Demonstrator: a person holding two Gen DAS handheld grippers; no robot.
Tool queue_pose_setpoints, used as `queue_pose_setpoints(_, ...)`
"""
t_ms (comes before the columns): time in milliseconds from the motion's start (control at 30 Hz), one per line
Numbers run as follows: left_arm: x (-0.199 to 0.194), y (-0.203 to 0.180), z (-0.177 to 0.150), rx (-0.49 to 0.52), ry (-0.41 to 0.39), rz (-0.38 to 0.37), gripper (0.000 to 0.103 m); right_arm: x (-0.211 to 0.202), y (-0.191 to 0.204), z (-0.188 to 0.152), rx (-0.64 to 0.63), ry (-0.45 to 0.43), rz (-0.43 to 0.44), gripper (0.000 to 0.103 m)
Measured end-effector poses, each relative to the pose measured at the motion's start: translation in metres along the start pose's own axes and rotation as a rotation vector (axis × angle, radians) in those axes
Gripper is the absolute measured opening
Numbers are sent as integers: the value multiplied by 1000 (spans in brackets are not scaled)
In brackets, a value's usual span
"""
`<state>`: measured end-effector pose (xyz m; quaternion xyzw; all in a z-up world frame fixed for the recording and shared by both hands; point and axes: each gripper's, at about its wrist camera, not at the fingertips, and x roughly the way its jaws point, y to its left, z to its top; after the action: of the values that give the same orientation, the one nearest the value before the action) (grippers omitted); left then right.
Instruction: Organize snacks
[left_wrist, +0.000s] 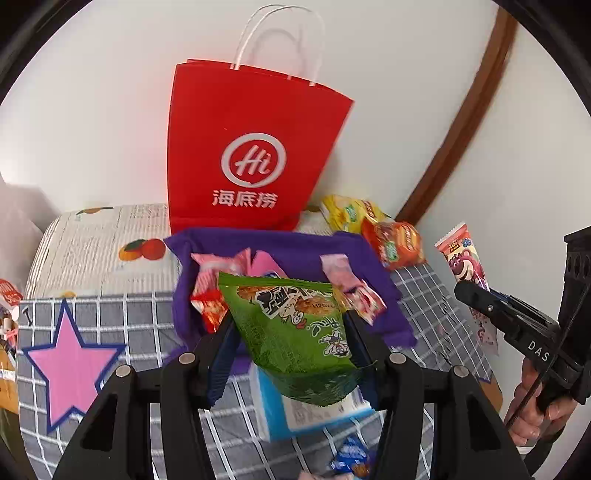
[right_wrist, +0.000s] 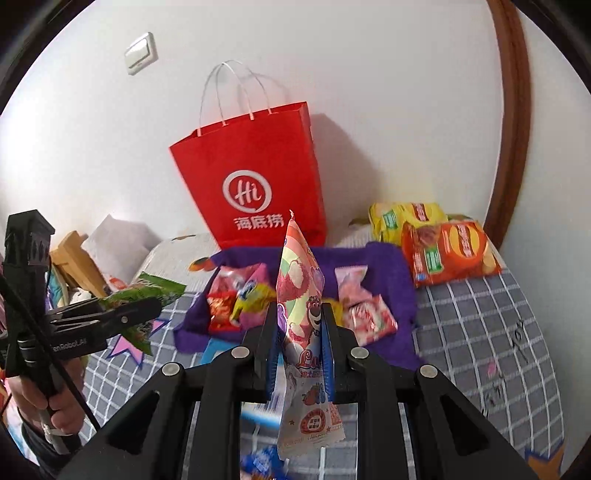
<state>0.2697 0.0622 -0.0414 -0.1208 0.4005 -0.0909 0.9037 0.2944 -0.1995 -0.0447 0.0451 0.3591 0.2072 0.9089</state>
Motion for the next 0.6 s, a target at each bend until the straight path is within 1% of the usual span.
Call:
queue_pose_setpoints(233,37,14,30,-14,5,33,54,46,-11,29,-7,3,7,20)
queue_pose_setpoints(333,52,19,41,-20,5,29,54,68,-16,41,7,12,13,20)
queue_pose_setpoints(433,67,22,50,-22,2,29,54,87,-16,50,-5,22,20,20)
queue_pose_setpoints(600,97,32,55,-49,24,2,54,117,-16,55,-22,42,47,20)
